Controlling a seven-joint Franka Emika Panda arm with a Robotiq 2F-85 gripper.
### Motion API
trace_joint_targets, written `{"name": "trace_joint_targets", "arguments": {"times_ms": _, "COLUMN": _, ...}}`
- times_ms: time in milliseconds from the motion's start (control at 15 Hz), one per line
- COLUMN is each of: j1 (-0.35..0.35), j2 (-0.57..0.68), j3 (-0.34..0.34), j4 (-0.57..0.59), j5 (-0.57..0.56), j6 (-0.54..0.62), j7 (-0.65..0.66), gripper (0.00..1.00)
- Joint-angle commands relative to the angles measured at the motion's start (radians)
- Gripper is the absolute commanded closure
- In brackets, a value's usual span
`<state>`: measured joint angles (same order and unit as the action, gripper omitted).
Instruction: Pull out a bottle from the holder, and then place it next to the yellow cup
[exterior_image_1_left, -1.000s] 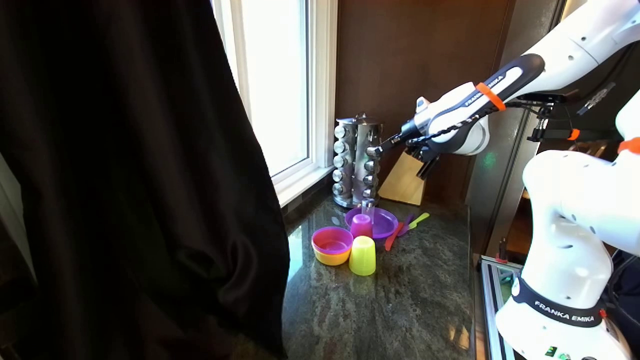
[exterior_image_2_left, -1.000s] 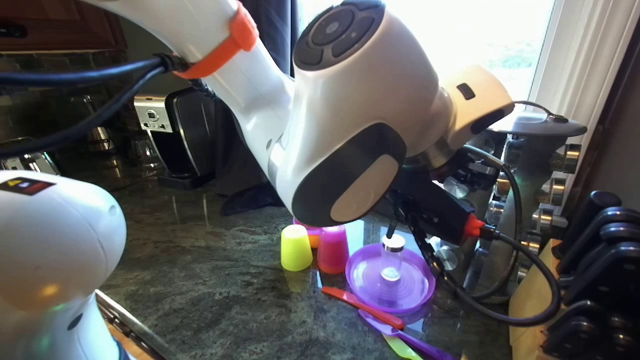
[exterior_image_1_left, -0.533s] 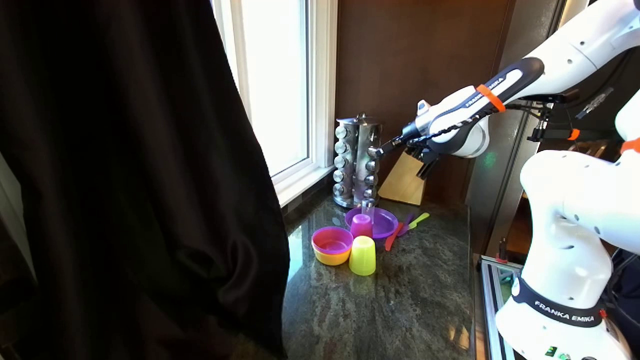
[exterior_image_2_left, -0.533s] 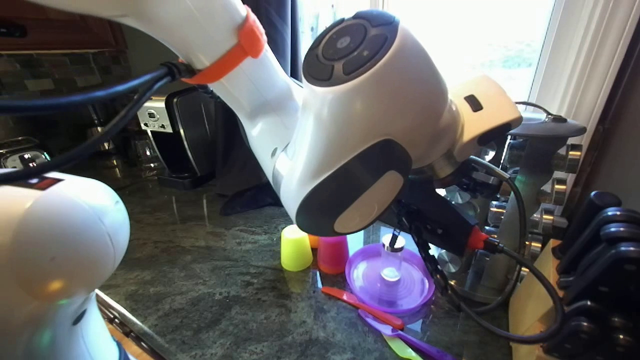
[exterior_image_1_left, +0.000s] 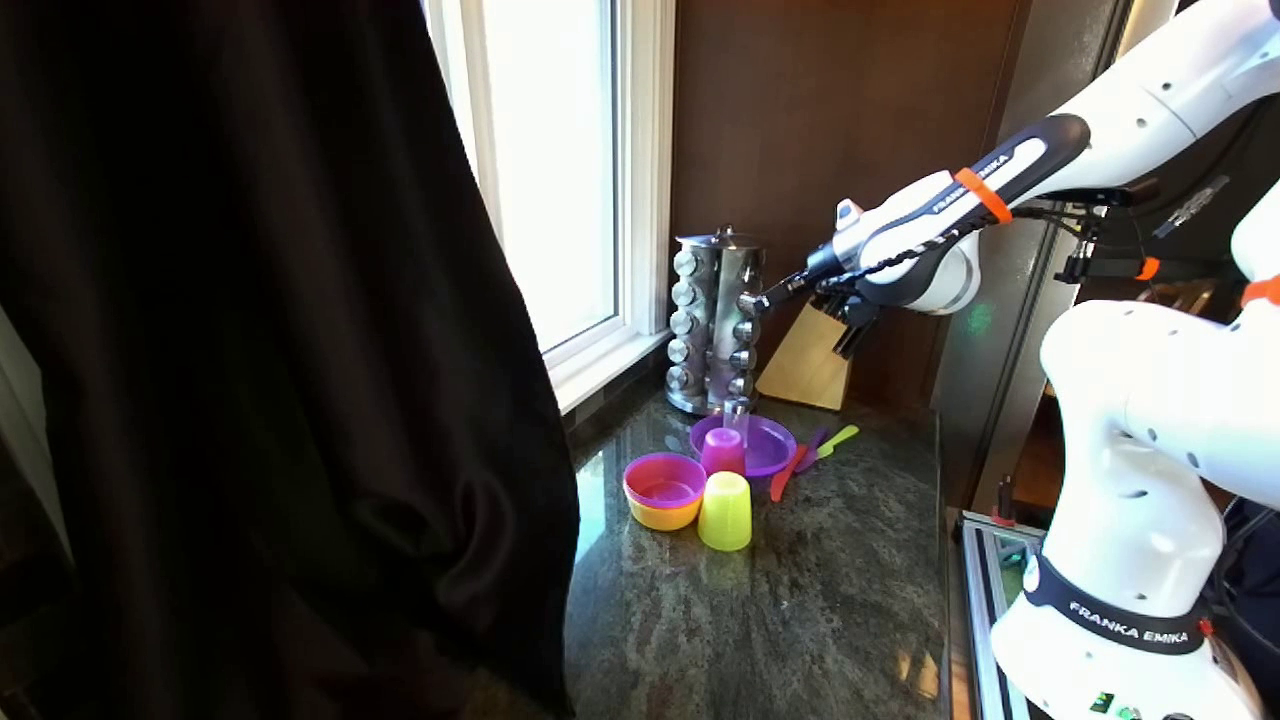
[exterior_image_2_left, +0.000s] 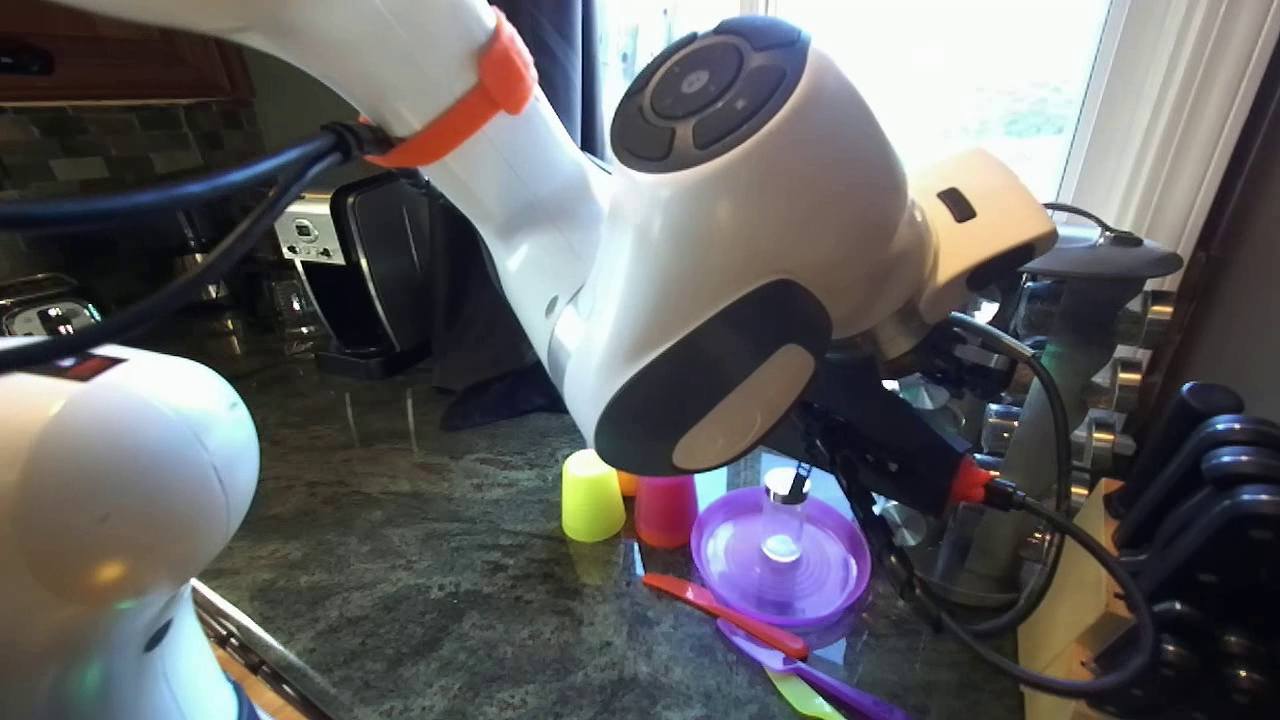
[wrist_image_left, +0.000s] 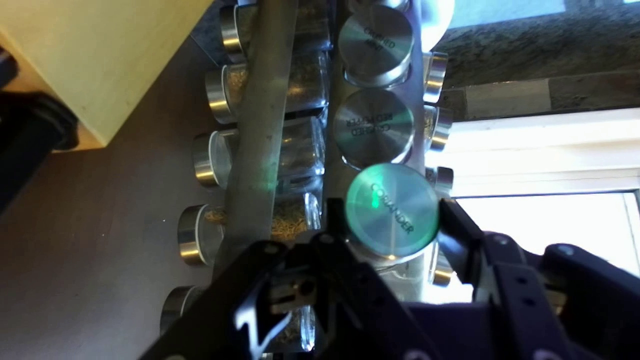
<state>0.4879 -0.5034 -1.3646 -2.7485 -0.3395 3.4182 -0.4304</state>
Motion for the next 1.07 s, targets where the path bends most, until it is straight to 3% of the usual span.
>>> {"name": "trace_joint_targets", "arguments": {"times_ms": 0, "j1": -0.029, "j2": -0.002, "j3": -0.024, "j4": 0.03, "j5": -0.041, "j6": 0.026, "j7": -0.061, "gripper": 0.76}}
{"name": "trace_joint_targets", "arguments": {"times_ms": 400, "j1": -0.012, "j2": -0.01, "j3": -0.068, "j4": 0.04, "j5": -0.101, "j6": 0.029, "j7": -0.193, "gripper": 0.76}}
{"name": "trace_joint_targets", "arguments": {"times_ms": 600, "j1": -0.032, "j2": 0.01, "j3": -0.058, "j4": 0.028, "j5": -0.122, "j6": 0.016, "j7": -0.213, "gripper": 0.76}}
{"name": "trace_joint_targets", "arguments": {"times_ms": 800, "j1": 0.023, "j2": -0.007, "j3": -0.104, "j4": 0.044, "j5": -0.128, "j6": 0.071, "j7": -0.268, "gripper": 0.76}}
{"name": "trace_joint_targets", "arguments": {"times_ms": 867, "j1": -0.006, "j2": 0.0, "j3": -0.049, "j4": 0.017, "j5": -0.114, "j6": 0.013, "j7": -0.232, "gripper": 0.51}}
{"name": "trace_joint_targets", "arguments": {"times_ms": 1000, "j1": 0.006, "j2": 0.0, "j3": -0.064, "j4": 0.019, "j5": -0.116, "j6": 0.028, "j7": -0.247, "gripper": 0.51}}
